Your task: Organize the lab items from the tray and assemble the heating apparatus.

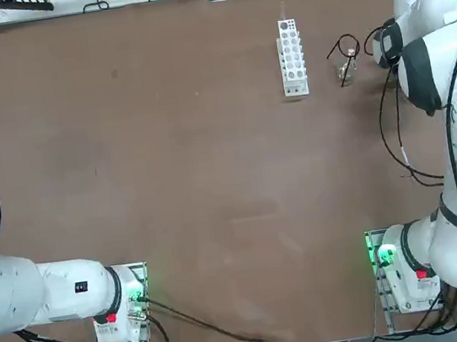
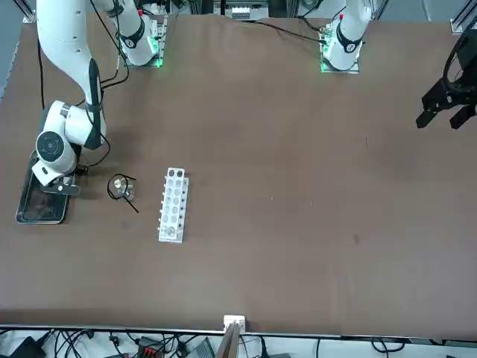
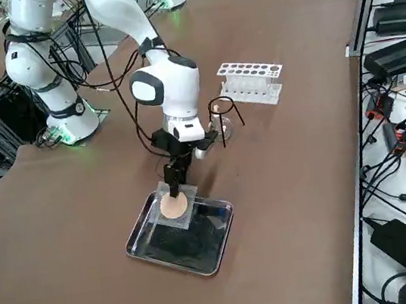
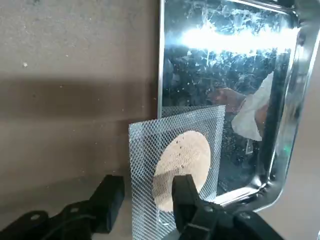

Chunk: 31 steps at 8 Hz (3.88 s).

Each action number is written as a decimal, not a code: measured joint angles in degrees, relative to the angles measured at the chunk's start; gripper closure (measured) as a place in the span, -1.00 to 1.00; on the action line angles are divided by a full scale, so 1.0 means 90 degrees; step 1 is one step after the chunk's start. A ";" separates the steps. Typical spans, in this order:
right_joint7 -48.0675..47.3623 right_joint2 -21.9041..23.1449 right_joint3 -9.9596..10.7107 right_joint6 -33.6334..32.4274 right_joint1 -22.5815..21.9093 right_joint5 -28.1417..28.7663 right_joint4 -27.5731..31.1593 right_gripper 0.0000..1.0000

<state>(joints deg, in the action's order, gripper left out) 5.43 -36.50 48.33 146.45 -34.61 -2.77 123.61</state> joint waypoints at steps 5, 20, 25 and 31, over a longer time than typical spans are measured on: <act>0.0000 -0.0024 -0.0002 0.0001 0.0002 0.0000 0.0000 0.07; -0.0004 -0.0036 -0.0077 0.0017 0.0003 0.0007 -0.0065 0.51; -0.0006 -0.0036 -0.0075 0.0017 0.0002 0.0007 -0.0104 0.63; -0.0006 -0.0032 -0.0075 -0.0090 0.0000 0.0017 -0.0392 0.84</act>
<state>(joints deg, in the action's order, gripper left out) 5.38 -36.79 47.66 145.64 -34.61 -2.62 120.08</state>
